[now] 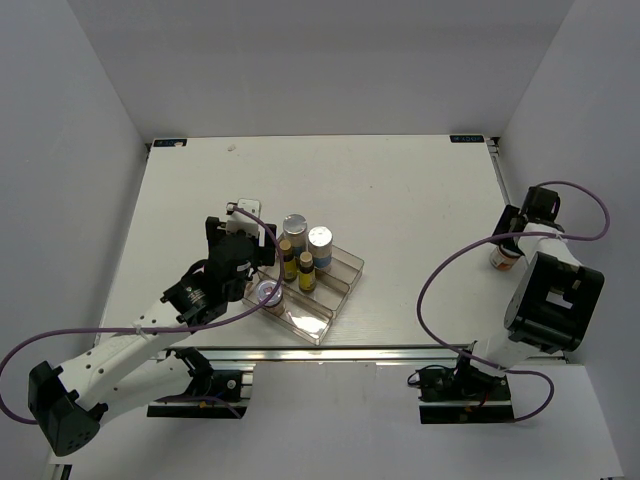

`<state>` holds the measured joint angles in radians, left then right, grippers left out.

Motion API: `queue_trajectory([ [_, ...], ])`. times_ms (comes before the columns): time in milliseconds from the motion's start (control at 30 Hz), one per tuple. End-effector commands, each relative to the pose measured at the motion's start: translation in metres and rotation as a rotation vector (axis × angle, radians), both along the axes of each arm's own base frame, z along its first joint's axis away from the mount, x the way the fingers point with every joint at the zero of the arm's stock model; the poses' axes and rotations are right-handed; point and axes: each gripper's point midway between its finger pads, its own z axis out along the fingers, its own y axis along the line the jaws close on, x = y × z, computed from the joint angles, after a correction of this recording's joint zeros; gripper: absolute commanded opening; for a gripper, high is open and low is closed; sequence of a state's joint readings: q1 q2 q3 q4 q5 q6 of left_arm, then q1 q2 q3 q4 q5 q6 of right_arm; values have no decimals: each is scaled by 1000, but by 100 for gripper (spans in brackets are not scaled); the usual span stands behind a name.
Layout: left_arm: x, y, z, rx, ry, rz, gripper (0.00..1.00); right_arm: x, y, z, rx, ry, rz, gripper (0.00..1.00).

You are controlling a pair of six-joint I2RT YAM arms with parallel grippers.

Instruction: Organize the condiment bottles

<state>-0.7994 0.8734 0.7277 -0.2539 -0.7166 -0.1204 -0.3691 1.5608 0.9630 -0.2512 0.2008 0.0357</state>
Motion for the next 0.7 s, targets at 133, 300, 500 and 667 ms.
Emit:
queue_trajectory([
  [133, -1, 1, 3, -13, -9, -4, 98, -6, 29, 23, 67, -65, 153, 33],
  [300, -2, 2, 5, -20, -15, -4, 98, -6, 67, 49, 131, -163, 395, 13],
  [500, -2, 2, 5, -17, -14, -5, 98, -18, 128, 86, 187, -288, 845, 0],
  [667, -1, 4, 6, -17, -18, 2, 98, -41, 180, 117, 216, -400, 1231, 0],
])
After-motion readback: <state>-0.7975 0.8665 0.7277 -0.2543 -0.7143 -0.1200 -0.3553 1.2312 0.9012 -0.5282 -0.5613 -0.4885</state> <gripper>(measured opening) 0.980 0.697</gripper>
